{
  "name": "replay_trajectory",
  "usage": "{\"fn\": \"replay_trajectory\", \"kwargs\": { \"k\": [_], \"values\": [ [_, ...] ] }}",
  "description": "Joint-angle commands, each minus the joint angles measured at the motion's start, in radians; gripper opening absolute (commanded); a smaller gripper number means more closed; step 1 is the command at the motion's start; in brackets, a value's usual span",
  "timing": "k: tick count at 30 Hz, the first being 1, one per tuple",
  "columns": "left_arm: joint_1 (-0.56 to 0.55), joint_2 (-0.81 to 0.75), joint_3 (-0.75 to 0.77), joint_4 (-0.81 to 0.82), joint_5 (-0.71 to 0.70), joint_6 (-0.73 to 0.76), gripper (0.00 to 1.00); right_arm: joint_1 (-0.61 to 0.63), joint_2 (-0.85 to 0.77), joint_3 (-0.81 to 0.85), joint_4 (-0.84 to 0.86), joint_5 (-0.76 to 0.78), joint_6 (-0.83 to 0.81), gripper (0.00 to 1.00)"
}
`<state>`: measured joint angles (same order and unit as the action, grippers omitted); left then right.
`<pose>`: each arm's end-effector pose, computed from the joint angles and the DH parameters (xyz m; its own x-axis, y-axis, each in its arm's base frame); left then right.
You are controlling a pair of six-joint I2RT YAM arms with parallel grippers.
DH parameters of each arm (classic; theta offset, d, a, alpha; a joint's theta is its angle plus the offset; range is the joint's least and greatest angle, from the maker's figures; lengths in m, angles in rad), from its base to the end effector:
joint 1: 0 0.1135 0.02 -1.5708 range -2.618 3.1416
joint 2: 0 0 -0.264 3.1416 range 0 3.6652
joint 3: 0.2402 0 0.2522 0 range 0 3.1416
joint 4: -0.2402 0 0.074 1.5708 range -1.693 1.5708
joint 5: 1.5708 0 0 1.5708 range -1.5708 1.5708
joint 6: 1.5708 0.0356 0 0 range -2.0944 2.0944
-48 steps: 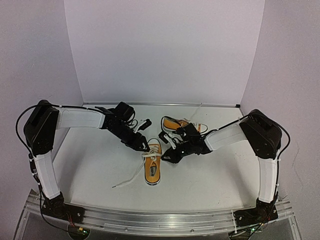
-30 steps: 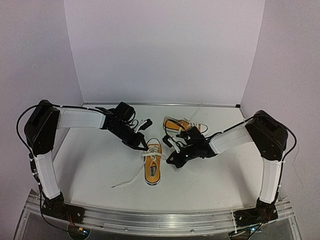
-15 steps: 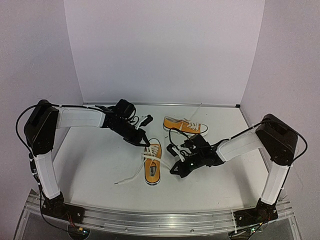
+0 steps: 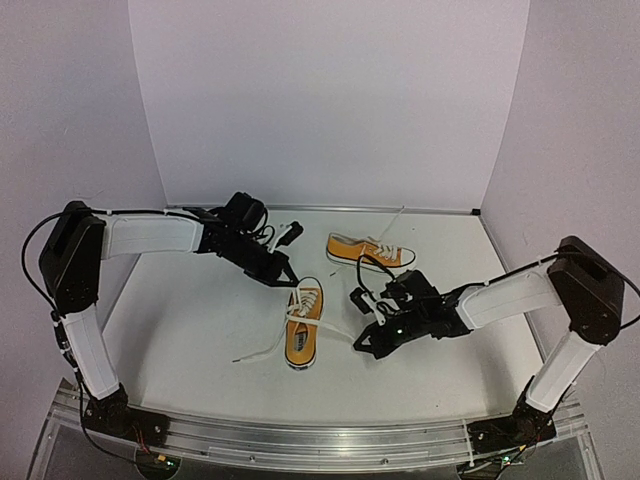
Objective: Tie the shoes
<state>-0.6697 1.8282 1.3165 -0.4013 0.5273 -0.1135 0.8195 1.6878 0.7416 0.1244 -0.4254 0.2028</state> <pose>0.2979 -0.2588 0.2183 -0.7045 0.4330 -0.5623 0.7024 0.5390 -0.4649 0.2044 0.2404 0.1341 -0.6624 -0.4404 -0.6061 -0.7392 0.5157 0.4332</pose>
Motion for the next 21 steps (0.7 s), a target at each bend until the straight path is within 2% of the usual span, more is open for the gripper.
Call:
{"fn": "replay_trajectory", "kwargs": {
  "k": [1, 9, 12, 17, 21],
  "values": [
    [0.000, -0.019, 0.003, 0.055, -0.026, -0.007, 0.00, -0.007, -0.055, -0.009, -0.032, 0.064, 0.041, 0.00],
    [0.000, -0.016, -0.002, 0.042, -0.040, 0.009, 0.05, -0.011, -0.116, 0.021, -0.067, 0.010, 0.016, 0.00],
    [-0.001, -0.016, 0.007, 0.023, -0.047, 0.020, 0.15, -0.009, -0.100, 0.043, -0.080, -0.038, -0.004, 0.00],
    [-0.001, -0.084, -0.018, 0.015, -0.112, 0.052, 0.45, 0.038, -0.061, 0.096, -0.106, -0.072, -0.027, 0.00],
    [-0.010, -0.182, -0.073, 0.031, -0.105, 0.119, 0.49, 0.081, -0.031, 0.159, -0.122, -0.087, -0.032, 0.00]
  ]
}}
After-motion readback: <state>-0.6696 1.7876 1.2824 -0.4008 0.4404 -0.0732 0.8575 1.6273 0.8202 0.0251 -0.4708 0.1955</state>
